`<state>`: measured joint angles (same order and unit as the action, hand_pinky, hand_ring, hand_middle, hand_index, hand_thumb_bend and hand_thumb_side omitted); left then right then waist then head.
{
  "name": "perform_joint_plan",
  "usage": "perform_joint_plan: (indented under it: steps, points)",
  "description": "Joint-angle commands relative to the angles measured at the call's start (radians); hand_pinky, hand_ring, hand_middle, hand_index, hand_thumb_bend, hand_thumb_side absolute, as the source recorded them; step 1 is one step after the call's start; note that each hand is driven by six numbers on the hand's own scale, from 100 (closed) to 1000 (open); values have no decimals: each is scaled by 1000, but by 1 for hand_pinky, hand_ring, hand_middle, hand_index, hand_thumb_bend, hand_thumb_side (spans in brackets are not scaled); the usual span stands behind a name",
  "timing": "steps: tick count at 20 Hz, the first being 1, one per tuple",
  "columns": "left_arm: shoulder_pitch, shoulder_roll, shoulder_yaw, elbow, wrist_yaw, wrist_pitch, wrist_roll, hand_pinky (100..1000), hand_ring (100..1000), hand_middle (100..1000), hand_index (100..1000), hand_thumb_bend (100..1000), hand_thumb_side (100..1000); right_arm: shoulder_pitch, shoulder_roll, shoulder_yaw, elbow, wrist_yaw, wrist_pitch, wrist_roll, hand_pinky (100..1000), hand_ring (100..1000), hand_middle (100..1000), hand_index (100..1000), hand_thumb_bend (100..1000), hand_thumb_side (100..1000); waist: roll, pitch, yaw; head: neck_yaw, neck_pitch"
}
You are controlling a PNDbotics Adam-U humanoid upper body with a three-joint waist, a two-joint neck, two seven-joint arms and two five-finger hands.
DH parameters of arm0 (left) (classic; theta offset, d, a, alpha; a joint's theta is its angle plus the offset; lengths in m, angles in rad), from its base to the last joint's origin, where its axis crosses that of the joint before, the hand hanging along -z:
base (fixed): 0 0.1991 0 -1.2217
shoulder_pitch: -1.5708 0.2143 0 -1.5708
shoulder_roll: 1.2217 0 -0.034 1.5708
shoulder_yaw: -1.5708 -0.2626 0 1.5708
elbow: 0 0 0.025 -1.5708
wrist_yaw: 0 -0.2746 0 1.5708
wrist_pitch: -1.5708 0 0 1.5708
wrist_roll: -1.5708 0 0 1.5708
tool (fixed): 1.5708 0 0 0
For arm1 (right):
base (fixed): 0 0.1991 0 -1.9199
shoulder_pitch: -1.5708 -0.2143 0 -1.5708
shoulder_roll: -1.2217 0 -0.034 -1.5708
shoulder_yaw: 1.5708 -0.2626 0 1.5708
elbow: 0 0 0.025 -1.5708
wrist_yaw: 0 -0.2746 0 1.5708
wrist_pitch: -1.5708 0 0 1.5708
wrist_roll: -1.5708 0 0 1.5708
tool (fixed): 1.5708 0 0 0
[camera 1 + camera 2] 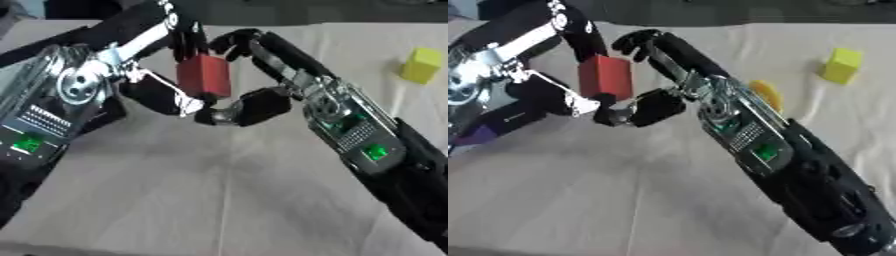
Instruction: Pick up the objects with one hand, pass them to the other hand, and then place them into the box on the other side of the table.
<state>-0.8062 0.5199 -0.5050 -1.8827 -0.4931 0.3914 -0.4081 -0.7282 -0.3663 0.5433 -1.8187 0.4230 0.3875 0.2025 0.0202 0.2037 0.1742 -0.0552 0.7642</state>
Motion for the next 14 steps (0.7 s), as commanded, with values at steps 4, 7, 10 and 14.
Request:
perform_joint_plan:
  steps: [4, 7, 10, 14]
  points:
    - [8, 56, 40, -28, 2, 10, -2, 677, 502, 374, 410, 397, 100, -14, -17, -18, -24, 0, 0, -2, 871, 780, 775, 849, 671, 401, 6, -31, 1, 0, 6]
    - [21, 71, 47, -28, 2, 14, 2, 676, 502, 374, 410, 398, 100, -14, -20, -19, -29, -4, 1, -3, 871, 780, 775, 849, 672, 403, 5, -30, 0, 0, 6]
    - [36, 82, 55, -27, 1, 17, 9, 675, 501, 373, 409, 397, 100, -13, -22, -20, -32, -6, 0, -1, 871, 781, 776, 850, 673, 404, 5, -30, -1, 8, 6]
    - [78, 108, 94, -27, 0, 28, 51, 675, 497, 370, 409, 406, 100, -13, -29, -23, -37, -7, 0, -2, 870, 780, 775, 850, 673, 408, 4, -29, -2, 27, 6]
